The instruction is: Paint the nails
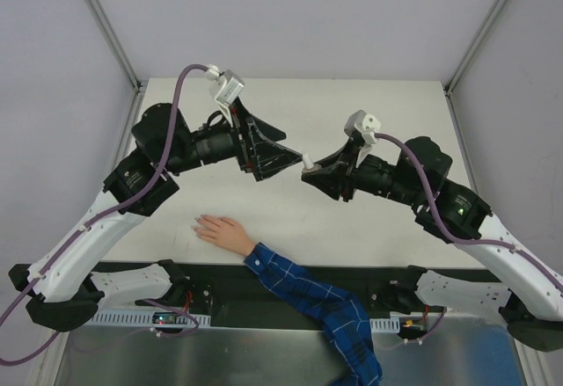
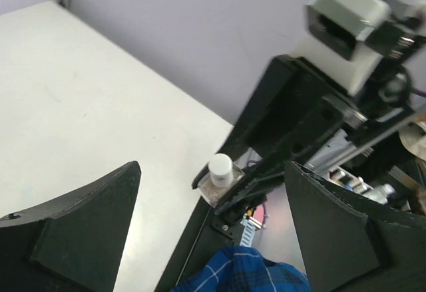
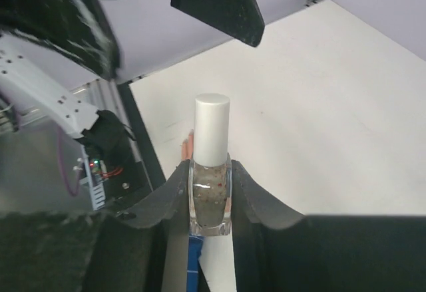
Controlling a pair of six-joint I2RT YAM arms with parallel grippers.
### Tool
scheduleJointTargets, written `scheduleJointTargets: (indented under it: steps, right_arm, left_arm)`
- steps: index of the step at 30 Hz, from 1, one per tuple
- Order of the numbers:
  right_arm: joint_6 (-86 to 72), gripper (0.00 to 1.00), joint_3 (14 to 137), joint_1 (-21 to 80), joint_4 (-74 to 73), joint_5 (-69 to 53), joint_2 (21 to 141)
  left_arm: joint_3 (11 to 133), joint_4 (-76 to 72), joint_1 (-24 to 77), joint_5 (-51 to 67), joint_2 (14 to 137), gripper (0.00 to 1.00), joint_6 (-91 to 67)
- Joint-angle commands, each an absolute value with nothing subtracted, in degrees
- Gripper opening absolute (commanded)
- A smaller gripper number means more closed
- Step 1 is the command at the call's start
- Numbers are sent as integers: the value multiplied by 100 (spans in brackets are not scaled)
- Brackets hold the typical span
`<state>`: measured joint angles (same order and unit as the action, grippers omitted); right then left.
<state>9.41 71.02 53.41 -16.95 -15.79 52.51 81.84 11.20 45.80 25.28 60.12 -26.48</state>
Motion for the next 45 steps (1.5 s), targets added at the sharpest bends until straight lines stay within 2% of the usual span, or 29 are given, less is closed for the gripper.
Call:
scheduleJointTargets:
  steps: [1, 6, 12, 19, 20, 21, 24, 27, 28, 31, 33, 35, 38, 40, 41, 45]
  right_arm:
    - [1187, 0, 7515, 5563, -1802, -229, 5344]
    - [1204, 0, 7453, 5677, -1740, -62, 5361]
    - [1213, 0, 7392, 5783, -1670, 237, 5335]
    - [1204, 0, 7321, 5854, -1538, 203, 5239]
    - [1195, 0, 7313, 5862, -1529, 159, 5203]
    - [1178, 0, 7252, 5854, -1512, 80, 5160]
    - [1081, 0, 6937, 5845, -1258, -535, 4870]
    - [757, 0, 6619, 5652, -758, -1999, 4483]
    - [269, 0, 6418, 5547, -504, -3527, 4413]
    - [-1094, 0, 6223, 5440, 1357, -5767, 4456]
    - [-1678, 0, 6231, 5554, 1872, -5958, 4500]
    - [-1618, 0, 6214, 5590, 1820, -5889, 4413]
    - [-1320, 0, 6275, 5581, 1583, -5757, 4403]
    - [-960, 0, 6363, 5581, 945, -5521, 4421]
    - [-723, 0, 6442, 5590, 601, -5389, 4447]
    - [568, 0, 6916, 5581, -894, -4214, 4605]
  left_arm:
    - [8350, 1266, 4780, 1548, 6284, 89, -2777]
    - [8437, 1266, 5009, 1239, 6512, 85, -2725]
    - [8402, 1266, 5176, 1371, 6688, 66, -2795]
    - [8411, 1248, 5186, 1941, 6829, 31, -2830]
    - [8402, 1144, 5194, 2273, 6829, 25, -2787]
    - [8402, 1099, 5186, 2511, 6838, 14, -2664]
    - [8367, 713, 5177, 3933, 6882, 0, -2392]
    - [8035, 21, 5150, 5451, 6856, 0, -2381]
    - [7929, -304, 5150, 5728, 6786, 0, -2451]
    - [7656, -1053, 5142, 6082, 6680, 0, -2847]
    - [7542, -1492, 5150, 6204, 6671, 0, -3302]
    - [7497, -2055, 5159, 6240, 6706, 0, -3593]
    - [7602, -2022, 5168, 6153, 6785, 1, -3788]
    - [7830, -1463, 5150, 6074, 6794, 24, -3648]
    - [7918, -1207, 5159, 6030, 6768, 49, -3543]
    - [8234, -169, 5133, 5398, 6470, 77, -2726]
